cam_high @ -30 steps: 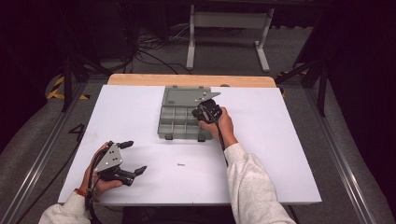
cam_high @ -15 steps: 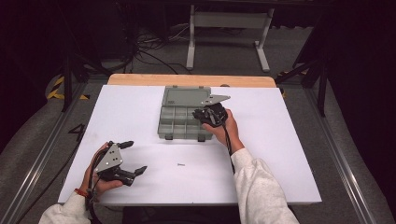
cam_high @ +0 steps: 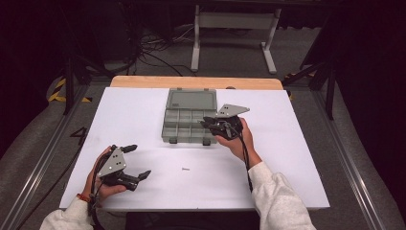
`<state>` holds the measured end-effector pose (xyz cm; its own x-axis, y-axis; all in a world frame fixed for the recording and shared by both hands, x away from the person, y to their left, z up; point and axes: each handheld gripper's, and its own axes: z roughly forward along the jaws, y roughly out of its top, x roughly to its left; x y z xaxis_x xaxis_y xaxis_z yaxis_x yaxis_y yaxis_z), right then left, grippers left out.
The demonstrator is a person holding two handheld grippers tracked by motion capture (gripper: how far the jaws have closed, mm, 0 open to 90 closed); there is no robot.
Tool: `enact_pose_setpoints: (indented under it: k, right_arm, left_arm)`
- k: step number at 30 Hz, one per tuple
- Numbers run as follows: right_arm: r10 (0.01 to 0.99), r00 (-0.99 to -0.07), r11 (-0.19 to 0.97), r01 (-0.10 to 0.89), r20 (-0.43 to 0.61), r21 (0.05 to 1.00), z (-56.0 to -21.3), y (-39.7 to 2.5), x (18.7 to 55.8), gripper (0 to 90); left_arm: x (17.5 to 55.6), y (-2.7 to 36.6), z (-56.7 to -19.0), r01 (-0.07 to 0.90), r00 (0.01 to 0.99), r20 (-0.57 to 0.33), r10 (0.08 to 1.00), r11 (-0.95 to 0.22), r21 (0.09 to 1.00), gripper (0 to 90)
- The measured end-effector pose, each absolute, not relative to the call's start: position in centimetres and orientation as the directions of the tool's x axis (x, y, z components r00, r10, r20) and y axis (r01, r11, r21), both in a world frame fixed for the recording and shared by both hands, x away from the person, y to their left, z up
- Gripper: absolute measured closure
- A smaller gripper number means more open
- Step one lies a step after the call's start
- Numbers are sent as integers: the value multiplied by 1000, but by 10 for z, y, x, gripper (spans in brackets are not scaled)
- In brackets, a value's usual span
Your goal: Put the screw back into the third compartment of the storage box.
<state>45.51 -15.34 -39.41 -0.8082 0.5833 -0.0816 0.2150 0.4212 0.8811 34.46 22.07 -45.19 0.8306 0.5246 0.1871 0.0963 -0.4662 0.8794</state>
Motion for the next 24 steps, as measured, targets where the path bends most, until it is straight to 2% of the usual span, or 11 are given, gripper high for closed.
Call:
enact_pose_setpoints:
  k: [12,17,19,24]
  right_arm:
    - [529,-839,449,152,-125,880,-394,-151,428,684]
    - [515,-847,458,137,-136,879,-394,-149,419,622]
    - [503,-853,471,134,-140,872,-396,-146,414,555]
    - [484,-862,467,111,-149,877,-398,-143,405,474]
  left_arm:
    - [344,220,-452,96,829,188,526,-465,880,45]
    - [344,220,-452,97,829,189,527,-467,879,45]
    - [344,220,-452,95,829,191,526,-468,879,45]
    - [344,220,-452,96,828,190,527,-468,879,45]
